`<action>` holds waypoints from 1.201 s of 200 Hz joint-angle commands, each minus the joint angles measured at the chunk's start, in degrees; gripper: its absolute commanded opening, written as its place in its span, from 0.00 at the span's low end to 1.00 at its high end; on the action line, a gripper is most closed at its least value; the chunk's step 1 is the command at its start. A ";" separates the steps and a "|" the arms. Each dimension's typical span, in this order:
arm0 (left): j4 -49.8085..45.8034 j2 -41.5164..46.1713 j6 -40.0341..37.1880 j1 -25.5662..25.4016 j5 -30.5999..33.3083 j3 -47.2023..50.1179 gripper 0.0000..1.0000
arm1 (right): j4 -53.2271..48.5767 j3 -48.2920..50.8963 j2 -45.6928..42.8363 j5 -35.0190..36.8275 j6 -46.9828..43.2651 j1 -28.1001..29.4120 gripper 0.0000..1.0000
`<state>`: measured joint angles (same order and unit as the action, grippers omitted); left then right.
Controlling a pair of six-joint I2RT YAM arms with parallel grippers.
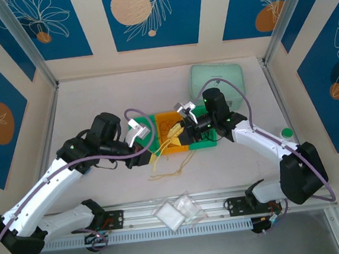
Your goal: Untangle the cables
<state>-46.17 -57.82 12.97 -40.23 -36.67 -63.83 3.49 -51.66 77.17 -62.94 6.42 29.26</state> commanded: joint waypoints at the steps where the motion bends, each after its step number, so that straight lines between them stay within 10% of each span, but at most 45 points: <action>1: 1.06 1.24 -1.07 0.43 -2.17 -2.40 0.00 | 1.01 0.79 0.88 -2.33 0.74 0.41 0.31; 240: 2.94 1.30 -0.51 0.45 -3.68 -3.72 0.00 | 8.46 4.42 4.59 -1.92 4.53 5.14 0.36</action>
<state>-43.94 -56.77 13.02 -40.23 -38.59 -65.43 9.98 -48.99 80.99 -63.29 9.56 33.85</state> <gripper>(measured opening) 0.047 0.363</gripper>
